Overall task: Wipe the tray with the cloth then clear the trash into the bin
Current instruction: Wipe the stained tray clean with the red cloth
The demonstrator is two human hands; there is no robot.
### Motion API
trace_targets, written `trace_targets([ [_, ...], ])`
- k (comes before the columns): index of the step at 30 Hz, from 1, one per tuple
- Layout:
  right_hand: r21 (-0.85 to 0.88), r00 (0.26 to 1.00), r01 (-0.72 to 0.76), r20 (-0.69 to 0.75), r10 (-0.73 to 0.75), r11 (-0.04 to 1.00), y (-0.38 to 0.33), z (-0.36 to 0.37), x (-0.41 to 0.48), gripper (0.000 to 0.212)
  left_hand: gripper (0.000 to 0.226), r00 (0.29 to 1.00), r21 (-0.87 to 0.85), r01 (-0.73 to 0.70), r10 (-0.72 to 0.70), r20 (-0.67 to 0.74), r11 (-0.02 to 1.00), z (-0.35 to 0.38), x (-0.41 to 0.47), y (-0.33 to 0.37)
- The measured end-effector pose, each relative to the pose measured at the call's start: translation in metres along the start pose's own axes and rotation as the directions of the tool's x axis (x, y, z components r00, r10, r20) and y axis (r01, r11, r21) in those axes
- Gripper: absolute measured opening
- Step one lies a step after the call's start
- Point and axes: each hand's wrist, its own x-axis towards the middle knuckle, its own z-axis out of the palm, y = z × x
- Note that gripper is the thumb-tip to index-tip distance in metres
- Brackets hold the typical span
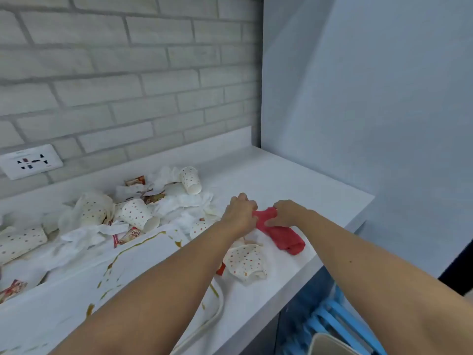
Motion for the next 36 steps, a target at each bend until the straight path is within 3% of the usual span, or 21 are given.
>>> trace_targets([
  [3,0.018,0.999,-0.033,0.008,0.032,0.999,0.002,0.005,-0.001,0.059,0.032,1.000,0.034,0.007,-0.007,-0.003,0.999,0.003,0.003,0.000],
  [12,0.196,0.995,-0.102,0.036,0.096,0.975,-0.008,0.011,-0.007,0.041,0.035,0.999,-0.005,0.013,-0.013,-0.040,1.000,0.000,0.000,-0.007],
  [16,0.270,0.992,-0.080,-0.074,0.104,0.960,-0.018,0.002,-0.004,0.034,0.032,0.998,-0.110,0.037,-0.043,-0.048,0.993,-0.006,-0.007,-0.014],
  [20,0.365,0.984,0.095,-0.174,-0.032,0.926,-0.050,-0.023,-0.010,0.032,0.031,0.984,-0.343,0.109,-0.151,-0.096,0.933,-0.022,-0.012,-0.020],
  [22,0.392,0.969,0.198,-0.215,-0.120,0.898,-0.069,-0.032,-0.015,0.031,0.035,0.967,-0.488,0.134,-0.221,-0.124,0.862,-0.036,-0.016,-0.025],
  [26,0.414,0.924,0.369,-0.261,-0.280,0.832,-0.109,-0.039,-0.029,0.032,0.040,0.922,-0.773,0.189,-0.381,-0.073,0.605,-0.060,-0.032,-0.042],
  [31,0.562,0.870,0.463,-0.141,-0.472,0.685,-0.156,-0.032,-0.040,0.046,0.023,0.847,-0.954,0.145,-0.531,-0.018,0.263,-0.083,-0.059,-0.077],
  [33,0.630,0.839,0.472,-0.105,-0.534,0.616,-0.172,-0.028,-0.043,0.044,0.029,0.840,-0.981,0.092,-0.543,-0.017,0.173,-0.091,-0.073,-0.093],
  [36,0.683,0.811,0.456,-0.055,-0.583,0.571,-0.200,-0.018,-0.050,0.041,0.030,0.854,-0.991,0.032,-0.520,-0.039,0.127,-0.101,-0.101,-0.116],
])
